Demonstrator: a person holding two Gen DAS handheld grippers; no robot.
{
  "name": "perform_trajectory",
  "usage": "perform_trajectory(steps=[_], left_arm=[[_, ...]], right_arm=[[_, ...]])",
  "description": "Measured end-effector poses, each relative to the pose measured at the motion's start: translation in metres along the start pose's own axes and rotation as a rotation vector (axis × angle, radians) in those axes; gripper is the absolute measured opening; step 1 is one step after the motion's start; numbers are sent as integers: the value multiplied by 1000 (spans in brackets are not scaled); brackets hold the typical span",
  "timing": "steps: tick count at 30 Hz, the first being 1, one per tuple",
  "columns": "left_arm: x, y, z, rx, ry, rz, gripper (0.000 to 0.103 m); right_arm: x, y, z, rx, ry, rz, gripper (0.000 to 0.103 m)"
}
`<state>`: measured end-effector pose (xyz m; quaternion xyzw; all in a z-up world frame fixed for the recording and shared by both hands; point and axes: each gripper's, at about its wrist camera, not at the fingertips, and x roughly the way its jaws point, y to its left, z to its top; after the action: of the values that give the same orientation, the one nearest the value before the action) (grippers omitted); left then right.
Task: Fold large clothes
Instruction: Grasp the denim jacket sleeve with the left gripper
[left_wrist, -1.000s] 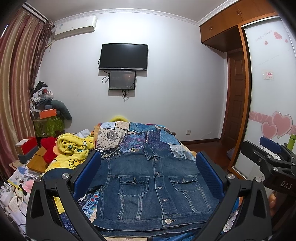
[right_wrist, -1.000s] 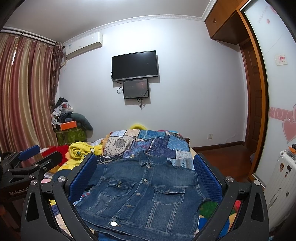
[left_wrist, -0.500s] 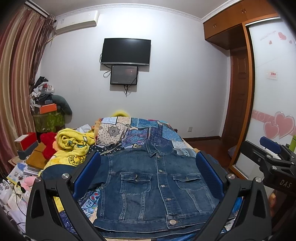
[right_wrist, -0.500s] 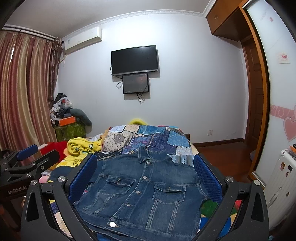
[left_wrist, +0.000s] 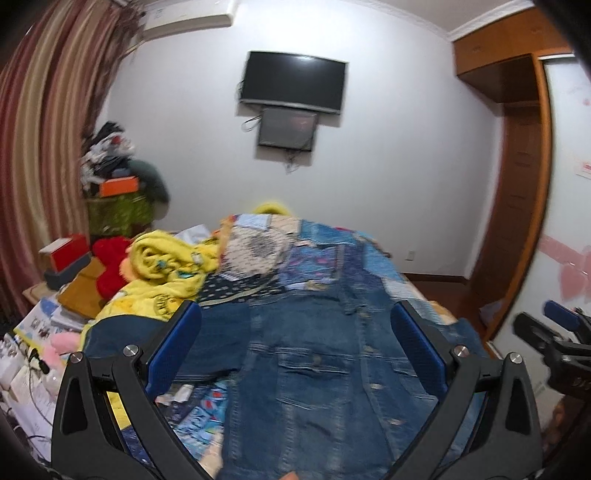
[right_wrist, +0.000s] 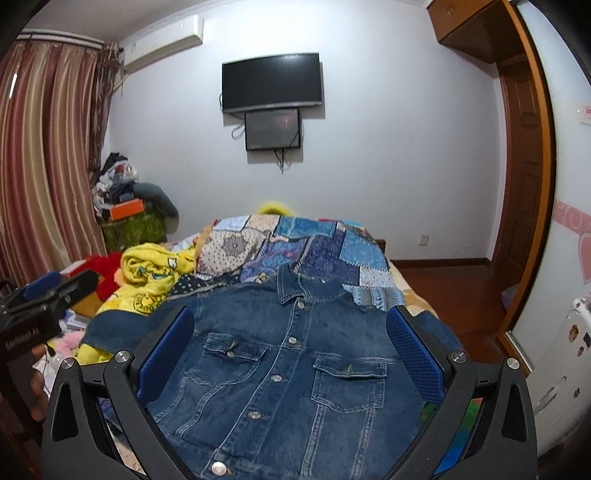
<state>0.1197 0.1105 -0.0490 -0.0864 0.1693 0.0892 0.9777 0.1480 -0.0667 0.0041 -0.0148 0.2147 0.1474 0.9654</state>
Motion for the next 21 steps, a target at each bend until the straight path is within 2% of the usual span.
perform_trajectory(steps=[7,10,14,16,21], left_arm=[[66,83,-13,-82,131,112,103],[94,127,-30,-146,203,141,103],[123,184,-59,-258,313,146,103],[138,214,-77,-345,376,125,103],[165,271,-118,-550,480,82,103]], right_arm=[[58,7,-5,15,118,-25,103],[88,7,-13,26,206,-30,103],[121,10,-30,21,332,-25,103],[136,11,-37,6,383,-37,103],[162,10,-50,-45,460,-94,103]])
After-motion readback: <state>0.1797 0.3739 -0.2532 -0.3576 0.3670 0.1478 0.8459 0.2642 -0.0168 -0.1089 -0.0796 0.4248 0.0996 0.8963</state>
